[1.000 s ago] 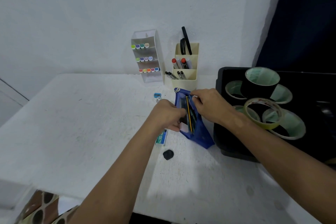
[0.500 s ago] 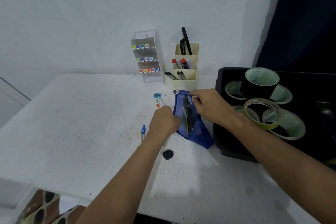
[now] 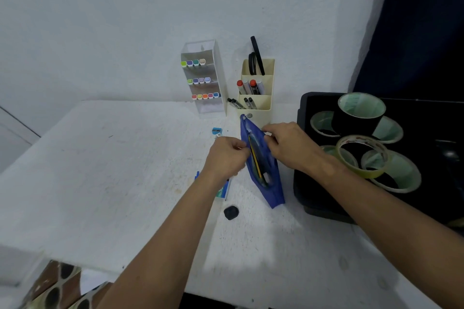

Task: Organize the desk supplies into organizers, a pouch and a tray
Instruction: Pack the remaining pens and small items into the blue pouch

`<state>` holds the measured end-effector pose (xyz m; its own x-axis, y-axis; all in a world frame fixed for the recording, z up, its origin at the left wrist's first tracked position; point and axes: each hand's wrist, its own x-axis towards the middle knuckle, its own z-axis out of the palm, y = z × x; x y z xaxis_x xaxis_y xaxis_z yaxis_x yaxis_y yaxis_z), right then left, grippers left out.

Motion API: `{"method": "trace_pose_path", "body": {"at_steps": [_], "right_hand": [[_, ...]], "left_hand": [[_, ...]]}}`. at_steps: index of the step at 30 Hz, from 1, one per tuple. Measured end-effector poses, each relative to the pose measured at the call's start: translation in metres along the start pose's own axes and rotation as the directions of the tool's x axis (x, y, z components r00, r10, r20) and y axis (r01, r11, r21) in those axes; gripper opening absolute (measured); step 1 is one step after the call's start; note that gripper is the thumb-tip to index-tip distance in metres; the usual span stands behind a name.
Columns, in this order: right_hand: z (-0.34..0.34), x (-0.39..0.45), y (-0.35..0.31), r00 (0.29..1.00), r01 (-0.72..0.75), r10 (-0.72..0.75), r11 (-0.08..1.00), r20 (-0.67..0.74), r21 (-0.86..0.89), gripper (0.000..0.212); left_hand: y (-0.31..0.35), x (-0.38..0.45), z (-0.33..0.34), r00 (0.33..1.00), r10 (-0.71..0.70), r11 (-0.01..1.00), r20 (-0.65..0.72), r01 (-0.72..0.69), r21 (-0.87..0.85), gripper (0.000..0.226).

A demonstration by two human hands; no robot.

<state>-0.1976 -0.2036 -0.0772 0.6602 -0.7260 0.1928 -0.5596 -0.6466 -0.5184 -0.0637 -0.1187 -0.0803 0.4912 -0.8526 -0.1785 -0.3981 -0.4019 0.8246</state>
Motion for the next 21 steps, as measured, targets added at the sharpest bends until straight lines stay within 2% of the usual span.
{"method": "trace_pose_path", "body": {"at_steps": [4,8,13,17,21], "right_hand": [[0.000,0.000,0.001,1.000,-0.002,0.002,1.000,0.010,0.006,0.025],[0.000,0.001,0.002,0.999,0.012,-0.010,0.999,-0.036,0.048,0.027],[0.002,0.001,0.003,0.999,0.002,0.001,0.998,-0.047,0.057,0.026],[0.001,0.000,0.001,0.999,-0.023,0.024,0.998,-0.028,0.056,0.027],[0.001,0.001,0.000,0.999,-0.026,0.028,0.998,-0.023,0.052,0.027]], "left_hand": [[-0.004,0.005,-0.008,0.998,-0.056,0.997,-0.003,0.056,-0.045,0.016],[-0.017,0.020,-0.018,0.985,-0.088,0.996,-0.150,0.086,-0.017,0.034],[-0.040,0.045,-0.026,0.969,-0.092,0.963,-0.229,0.144,0.226,0.026],[-0.049,0.056,-0.026,0.974,-0.092,0.927,-0.205,0.159,0.339,0.044],[-0.047,0.061,-0.022,0.982,-0.036,0.906,-0.184,0.110,0.409,0.048]]}}
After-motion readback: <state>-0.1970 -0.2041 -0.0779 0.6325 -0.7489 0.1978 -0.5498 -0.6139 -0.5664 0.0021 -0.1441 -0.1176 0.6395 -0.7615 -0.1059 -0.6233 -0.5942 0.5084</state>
